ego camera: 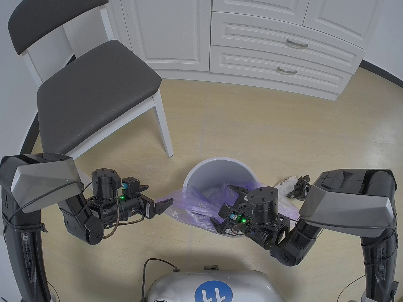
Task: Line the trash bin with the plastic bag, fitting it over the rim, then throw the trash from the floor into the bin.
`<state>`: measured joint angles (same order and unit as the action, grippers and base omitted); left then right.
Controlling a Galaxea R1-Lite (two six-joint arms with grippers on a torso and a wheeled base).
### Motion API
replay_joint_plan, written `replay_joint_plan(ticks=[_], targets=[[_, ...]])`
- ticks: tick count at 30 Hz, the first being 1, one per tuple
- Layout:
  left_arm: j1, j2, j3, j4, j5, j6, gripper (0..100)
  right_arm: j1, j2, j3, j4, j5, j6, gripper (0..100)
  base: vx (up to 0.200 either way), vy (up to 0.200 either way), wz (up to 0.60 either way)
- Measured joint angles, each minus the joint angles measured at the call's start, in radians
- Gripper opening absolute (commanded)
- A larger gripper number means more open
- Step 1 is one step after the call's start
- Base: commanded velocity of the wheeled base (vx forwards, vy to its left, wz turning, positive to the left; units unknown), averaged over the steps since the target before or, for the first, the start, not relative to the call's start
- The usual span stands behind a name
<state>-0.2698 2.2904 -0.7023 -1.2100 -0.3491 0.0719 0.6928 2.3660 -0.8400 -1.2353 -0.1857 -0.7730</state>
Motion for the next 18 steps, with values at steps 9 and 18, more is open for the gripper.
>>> replay_joint_plan(ticks=[9, 18], targets=[[0.001, 0.001, -0.003, 0.000, 0.001, 0.000, 100, -0.063, 0.015, -0.013, 0.027, 0.000, -0.001, 100, 0.000, 0.000, 0.00], [0.000, 0.003, -0.002, 0.000, 0.001, 0.000, 100, -0.081, -0.002, 0.000, 0.028, 0.001, -0.001, 0, 0.000, 0.000, 0.00]])
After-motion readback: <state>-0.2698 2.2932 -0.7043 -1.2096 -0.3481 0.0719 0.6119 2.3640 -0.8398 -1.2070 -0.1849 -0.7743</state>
